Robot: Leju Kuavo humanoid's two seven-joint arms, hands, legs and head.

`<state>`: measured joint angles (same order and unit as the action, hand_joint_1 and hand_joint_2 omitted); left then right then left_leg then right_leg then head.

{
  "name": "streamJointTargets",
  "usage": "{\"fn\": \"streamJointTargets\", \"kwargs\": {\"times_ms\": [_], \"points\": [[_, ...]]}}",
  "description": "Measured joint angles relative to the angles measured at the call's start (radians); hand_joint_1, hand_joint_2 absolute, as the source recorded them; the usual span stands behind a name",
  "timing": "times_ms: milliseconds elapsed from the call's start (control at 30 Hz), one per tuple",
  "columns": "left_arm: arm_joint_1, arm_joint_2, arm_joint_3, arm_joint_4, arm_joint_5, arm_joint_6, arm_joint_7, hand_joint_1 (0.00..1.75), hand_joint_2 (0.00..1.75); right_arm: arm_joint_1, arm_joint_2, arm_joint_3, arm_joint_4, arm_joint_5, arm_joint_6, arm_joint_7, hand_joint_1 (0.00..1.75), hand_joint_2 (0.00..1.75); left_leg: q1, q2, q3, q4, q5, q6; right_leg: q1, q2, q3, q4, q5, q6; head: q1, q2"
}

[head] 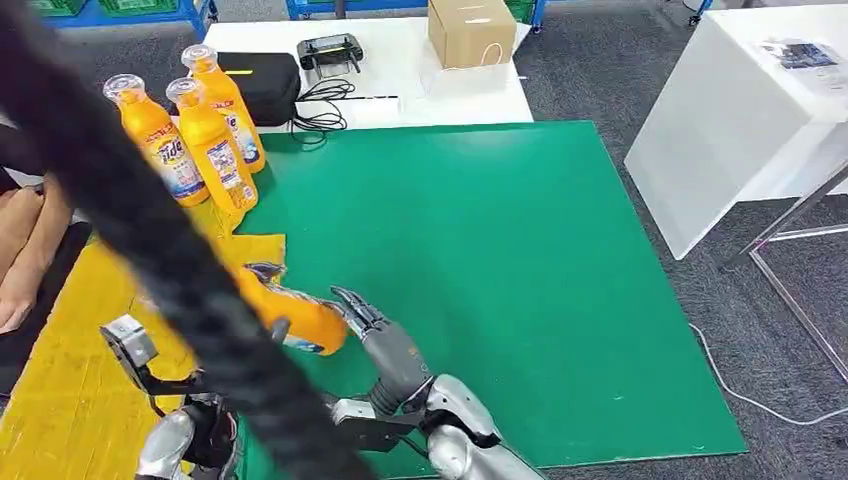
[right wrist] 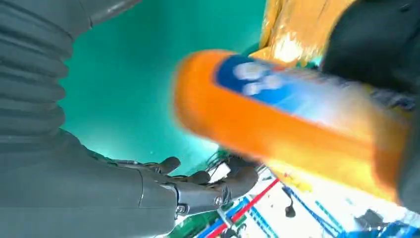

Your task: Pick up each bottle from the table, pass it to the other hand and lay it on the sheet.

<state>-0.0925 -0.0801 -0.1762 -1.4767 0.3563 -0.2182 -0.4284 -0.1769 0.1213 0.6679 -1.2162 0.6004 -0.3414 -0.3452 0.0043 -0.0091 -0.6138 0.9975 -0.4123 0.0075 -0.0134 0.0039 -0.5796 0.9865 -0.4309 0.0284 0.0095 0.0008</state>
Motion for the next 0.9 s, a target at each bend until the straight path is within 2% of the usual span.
{"fn": "streamJointTargets", "kwargs": {"times_ms": [267, 433, 567, 633, 767, 900], "points": [[-0.014, 0.0, 0.126, 0.003, -0.027, 0.118, -0.017, 1.75, 1.75, 0.033, -0.001, -0.033, -0.052, 0.0, -0.043, -0.017, 0.0, 1.75, 0.0, 0.0, 0.0, 0.0, 0.0, 0.0, 0.0, 0.0, 0.0, 0.0, 0.0, 0.0, 0.0, 0.0], [-0.02, 0.001, 0.178, 0.016, -0.134, 0.227, -0.052, 1.75, 1.75, 0.049, -0.005, -0.044, -0.084, -0.006, -0.072, -0.023, 0.0, 1.75, 0.0, 0.0, 0.0, 0.0, 0.0, 0.0, 0.0, 0.0, 0.0, 0.0, 0.0, 0.0, 0.0, 0.0], [-0.039, 0.016, 0.19, 0.047, -0.468, 0.473, -0.088, 1.75, 1.75, 0.079, -0.017, -0.068, -0.161, -0.009, -0.113, -0.037, 0.0, 1.75, 0.0, -0.001, 0.0, 0.0, 0.0, 0.0, 0.0, 0.0, 0.0, 0.0, 0.0, 0.0, 0.0, 0.0], [-0.056, 0.04, 0.188, 0.08, -0.766, 0.632, -0.038, 1.75, 1.75, 0.105, -0.03, -0.087, -0.232, -0.049, -0.1, -0.043, 0.0, 1.75, 0.0, -0.001, 0.0, 0.0, 0.0, 0.0, 0.0, 0.0, 0.0, 0.0, 0.0, 0.0, 0.0, 0.0], [-0.063, 0.096, 0.175, 0.162, -1.272, 0.802, 0.064, 1.75, 1.75, 0.16, -0.064, -0.146, -0.393, -0.219, 0.024, -0.053, 0.0, 1.75, 0.0, 0.0, 0.0, 0.0, 0.0, 0.0, 0.0, 0.0, -0.001, 0.0, 0.0, 0.0, 0.0, 0.0], [-0.069, 0.163, 0.157, 0.262, -1.635, 0.87, 0.184, 1.75, 1.75, 0.198, -0.094, -0.238, -0.503, -0.373, 0.162, -0.062, 0.0, 1.75, 0.0, 0.001, 0.0, 0.0, 0.0, 0.0, 0.0, 0.0, -0.001, 0.0, 0.0, 0.0, 0.0, 0.0]]}}
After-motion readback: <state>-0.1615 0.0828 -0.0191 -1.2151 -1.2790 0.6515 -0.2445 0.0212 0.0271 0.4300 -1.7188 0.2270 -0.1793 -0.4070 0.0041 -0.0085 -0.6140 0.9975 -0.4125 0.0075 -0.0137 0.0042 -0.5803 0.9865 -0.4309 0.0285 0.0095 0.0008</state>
